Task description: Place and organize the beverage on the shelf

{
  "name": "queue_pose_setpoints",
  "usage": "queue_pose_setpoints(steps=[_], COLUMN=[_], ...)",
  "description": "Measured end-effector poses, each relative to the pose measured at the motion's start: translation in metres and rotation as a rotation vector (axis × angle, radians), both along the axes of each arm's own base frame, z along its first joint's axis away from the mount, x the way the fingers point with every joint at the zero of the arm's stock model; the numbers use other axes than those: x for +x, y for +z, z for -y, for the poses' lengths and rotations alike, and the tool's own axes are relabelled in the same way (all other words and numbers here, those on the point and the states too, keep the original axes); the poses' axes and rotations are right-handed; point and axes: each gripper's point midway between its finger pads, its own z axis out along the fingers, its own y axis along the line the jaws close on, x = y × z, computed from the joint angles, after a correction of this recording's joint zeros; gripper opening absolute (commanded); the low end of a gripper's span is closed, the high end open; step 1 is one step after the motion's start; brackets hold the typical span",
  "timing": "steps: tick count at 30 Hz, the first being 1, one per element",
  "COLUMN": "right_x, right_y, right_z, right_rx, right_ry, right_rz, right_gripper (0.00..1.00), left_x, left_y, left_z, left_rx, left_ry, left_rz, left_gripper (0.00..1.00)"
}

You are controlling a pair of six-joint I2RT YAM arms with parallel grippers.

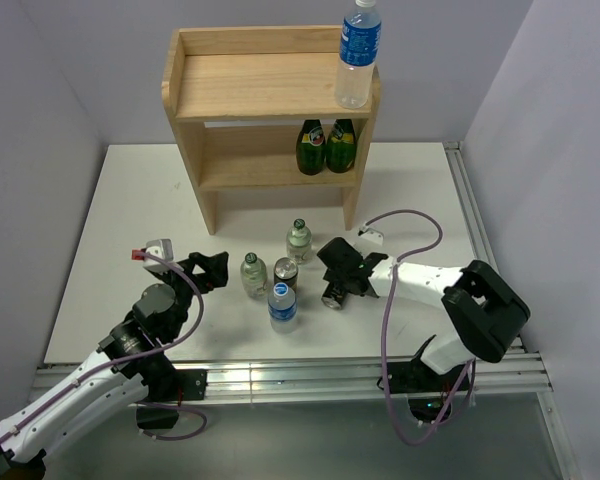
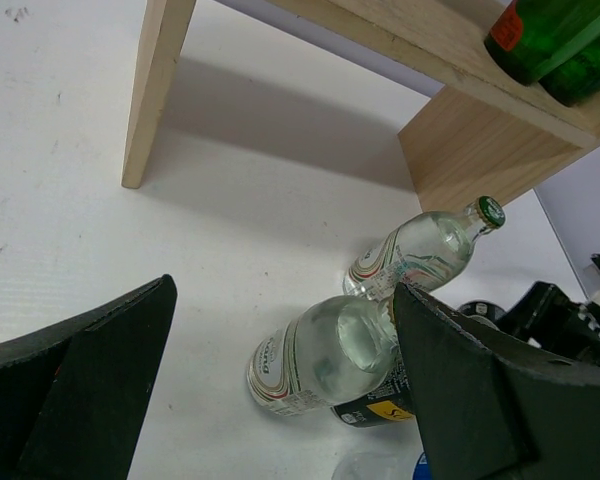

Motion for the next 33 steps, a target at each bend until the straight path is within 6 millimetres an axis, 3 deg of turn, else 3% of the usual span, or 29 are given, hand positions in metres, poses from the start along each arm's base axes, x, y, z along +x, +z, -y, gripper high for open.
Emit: queue_pose_setpoints(steps=[3,5,9,14,20,27,33], right_x=[-0.012,-0.019,-0.023,-0.018,-0.012,0.007,0.030], right_y=[0.005,0.021,0.080,0.171,0.240,0.291,0.300], right_z=[0.004,0.006,-0.003,-0.019,-0.040,-0.087,-0.133], right_rx=[-0.023,-0.046,-0.039,0.015,-0.002,-0.083,-0.223], right_ry=[0.021,0.044,0.104,0.186,0.332,0.522,0.640], right_rz=[-0.004,0.028,0.171,0.417,0.666,0.935,1.047], right_gripper=[0.00,0.00,0.00,0.00,0.00,0.00,0.00], left_x=[0.001,0.002,0.003,0.004,0.006,0.011,0.014], left_y=[-0.004,-0.008,-0.010,-0.009,-0.014,-0.009,0.006], left_z=[0.001,0.001,0.000,-0.003,-0.006,-0.008,-0.014], left_rx=[0.013,0.024,0.031,0.033,0.051,0.060,0.044], left_ry=[0.002,0.005,0.012,0.030,0.054,0.085,0.122], left_rz=[-0.012,-0.023,-0.028,-0.026,-0.037,-0.024,0.021], left_gripper=[0.97,0.97,0.97,0.97,0.97,0.97,0.98])
